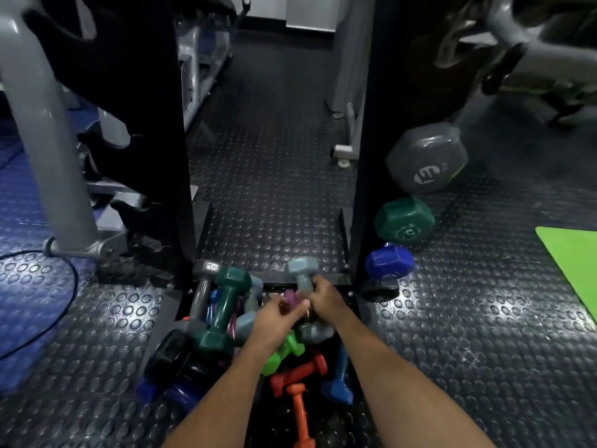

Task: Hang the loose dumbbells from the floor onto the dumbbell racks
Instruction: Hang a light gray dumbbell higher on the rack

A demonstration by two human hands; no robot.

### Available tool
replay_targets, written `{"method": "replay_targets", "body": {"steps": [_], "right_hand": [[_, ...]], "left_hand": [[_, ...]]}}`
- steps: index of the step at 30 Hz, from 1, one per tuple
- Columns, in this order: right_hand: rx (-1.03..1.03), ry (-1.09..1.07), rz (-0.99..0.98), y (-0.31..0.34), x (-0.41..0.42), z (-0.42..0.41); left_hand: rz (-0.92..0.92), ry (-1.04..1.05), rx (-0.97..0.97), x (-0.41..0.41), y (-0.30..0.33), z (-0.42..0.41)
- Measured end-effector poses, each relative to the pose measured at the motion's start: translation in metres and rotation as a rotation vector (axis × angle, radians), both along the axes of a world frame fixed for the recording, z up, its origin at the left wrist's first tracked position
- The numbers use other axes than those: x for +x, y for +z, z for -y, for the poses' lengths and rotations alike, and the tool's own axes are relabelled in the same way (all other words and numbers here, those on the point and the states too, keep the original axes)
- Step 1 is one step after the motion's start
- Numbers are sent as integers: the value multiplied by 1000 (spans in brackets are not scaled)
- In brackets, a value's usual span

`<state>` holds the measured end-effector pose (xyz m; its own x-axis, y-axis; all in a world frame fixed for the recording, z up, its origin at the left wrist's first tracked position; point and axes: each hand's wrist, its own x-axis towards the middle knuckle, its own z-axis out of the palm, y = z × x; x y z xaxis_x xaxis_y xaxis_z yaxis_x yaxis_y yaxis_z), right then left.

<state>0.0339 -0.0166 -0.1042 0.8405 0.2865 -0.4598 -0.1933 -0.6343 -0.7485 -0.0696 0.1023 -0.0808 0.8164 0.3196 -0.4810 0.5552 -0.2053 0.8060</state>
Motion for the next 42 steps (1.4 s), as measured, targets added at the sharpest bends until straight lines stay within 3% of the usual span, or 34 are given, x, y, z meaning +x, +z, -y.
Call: {"method": "replay_targets", "body": {"steps": [6, 11, 17, 21, 26, 28, 31, 34, 42], "right_hand": [[237, -330, -179, 8, -14, 21], [421, -506, -255, 27, -39, 40], [510, -698, -247, 42, -48, 59], [507, -734, -304, 47, -63, 69], [682, -755, -421, 65, -82, 113], [641, -735, -466, 63, -81, 136], [462, -822, -326, 58, -76, 161], [449, -886, -131, 66, -64, 176], [392, -978, 342, 168, -15, 200]], "left_hand": [[-27, -216, -135, 1, 10, 11], [-122, -430, -100, 4, 26, 15], [-173, -471, -155, 9, 62, 24], [-214, -466, -145, 2, 61, 35], [-104, -435, -76, -2, 59, 59], [-91, -490, -58, 1, 61, 67], [-80, -558, -70, 7, 69, 76], [-62, -598, -75, 19, 83, 83], [179, -349, -263, 45, 146, 120]]}}
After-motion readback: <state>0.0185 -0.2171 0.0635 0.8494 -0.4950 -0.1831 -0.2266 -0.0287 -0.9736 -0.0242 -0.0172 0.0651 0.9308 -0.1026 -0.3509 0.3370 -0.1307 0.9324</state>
